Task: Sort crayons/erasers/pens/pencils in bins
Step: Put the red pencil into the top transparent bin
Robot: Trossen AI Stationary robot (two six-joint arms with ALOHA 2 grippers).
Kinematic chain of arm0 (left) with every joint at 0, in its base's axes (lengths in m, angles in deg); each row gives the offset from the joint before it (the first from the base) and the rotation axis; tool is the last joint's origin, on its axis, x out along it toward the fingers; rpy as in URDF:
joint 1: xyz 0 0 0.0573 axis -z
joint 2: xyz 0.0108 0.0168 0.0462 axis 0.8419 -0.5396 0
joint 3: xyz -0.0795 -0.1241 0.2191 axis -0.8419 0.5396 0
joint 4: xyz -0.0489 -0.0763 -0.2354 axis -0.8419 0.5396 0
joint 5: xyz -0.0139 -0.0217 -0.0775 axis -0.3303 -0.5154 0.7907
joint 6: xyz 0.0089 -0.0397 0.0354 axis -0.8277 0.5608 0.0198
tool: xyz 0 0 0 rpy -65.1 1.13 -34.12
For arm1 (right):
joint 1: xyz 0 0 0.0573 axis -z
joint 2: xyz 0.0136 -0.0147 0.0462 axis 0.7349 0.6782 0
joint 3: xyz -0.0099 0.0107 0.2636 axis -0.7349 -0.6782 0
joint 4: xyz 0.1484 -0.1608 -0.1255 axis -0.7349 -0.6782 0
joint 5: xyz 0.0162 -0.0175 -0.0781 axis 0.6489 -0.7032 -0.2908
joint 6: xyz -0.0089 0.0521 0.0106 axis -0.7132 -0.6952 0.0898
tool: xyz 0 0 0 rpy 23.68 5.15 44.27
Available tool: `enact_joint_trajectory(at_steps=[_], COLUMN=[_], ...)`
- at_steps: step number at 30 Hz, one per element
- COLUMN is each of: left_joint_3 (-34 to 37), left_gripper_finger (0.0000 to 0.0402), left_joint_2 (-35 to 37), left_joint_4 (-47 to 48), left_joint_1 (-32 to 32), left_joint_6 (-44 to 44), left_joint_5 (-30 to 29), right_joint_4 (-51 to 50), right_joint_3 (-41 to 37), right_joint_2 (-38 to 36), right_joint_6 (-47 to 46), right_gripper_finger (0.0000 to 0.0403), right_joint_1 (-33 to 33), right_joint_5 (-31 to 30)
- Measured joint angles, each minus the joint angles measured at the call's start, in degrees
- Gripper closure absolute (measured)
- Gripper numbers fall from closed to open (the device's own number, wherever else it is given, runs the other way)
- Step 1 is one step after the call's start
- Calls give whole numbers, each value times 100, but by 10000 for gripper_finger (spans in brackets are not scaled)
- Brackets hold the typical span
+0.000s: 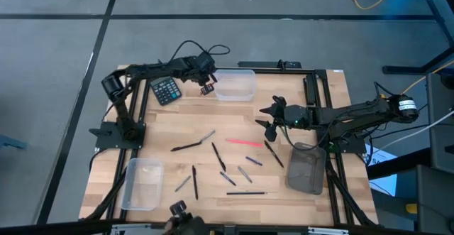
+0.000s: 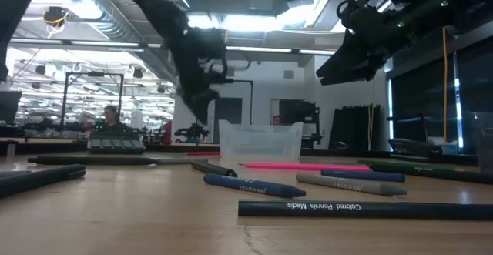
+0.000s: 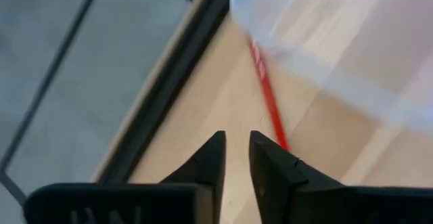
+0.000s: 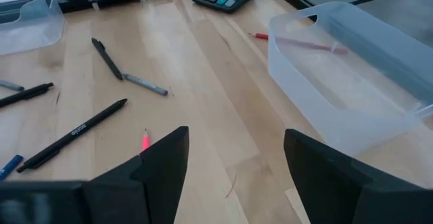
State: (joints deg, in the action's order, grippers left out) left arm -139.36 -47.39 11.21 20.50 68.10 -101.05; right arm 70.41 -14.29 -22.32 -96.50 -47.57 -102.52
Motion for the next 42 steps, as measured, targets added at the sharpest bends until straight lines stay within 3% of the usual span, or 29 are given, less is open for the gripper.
enact_joint_trajectory(at_steps=[8,25,42], left_joint_3=[225,102,222], left_gripper_finger=[294,294,304], left_joint_2=[-602,-710,-891], left_joint_4=[-314,-326,-421], left_joint_1=[-279,-84,-49], left_joint_6=[143,357,706], left_joint_5=[620,393,665], right_joint_4=[23,40,31], right_joint_3=[0,0,0], right_joint_2=[-1,-1,-1], right_joint_6=[154,147,170], right_gripper_finger=[157,157,157], right_joint_1=[2,2,4], right_joint_5=[-4,-7,-7])
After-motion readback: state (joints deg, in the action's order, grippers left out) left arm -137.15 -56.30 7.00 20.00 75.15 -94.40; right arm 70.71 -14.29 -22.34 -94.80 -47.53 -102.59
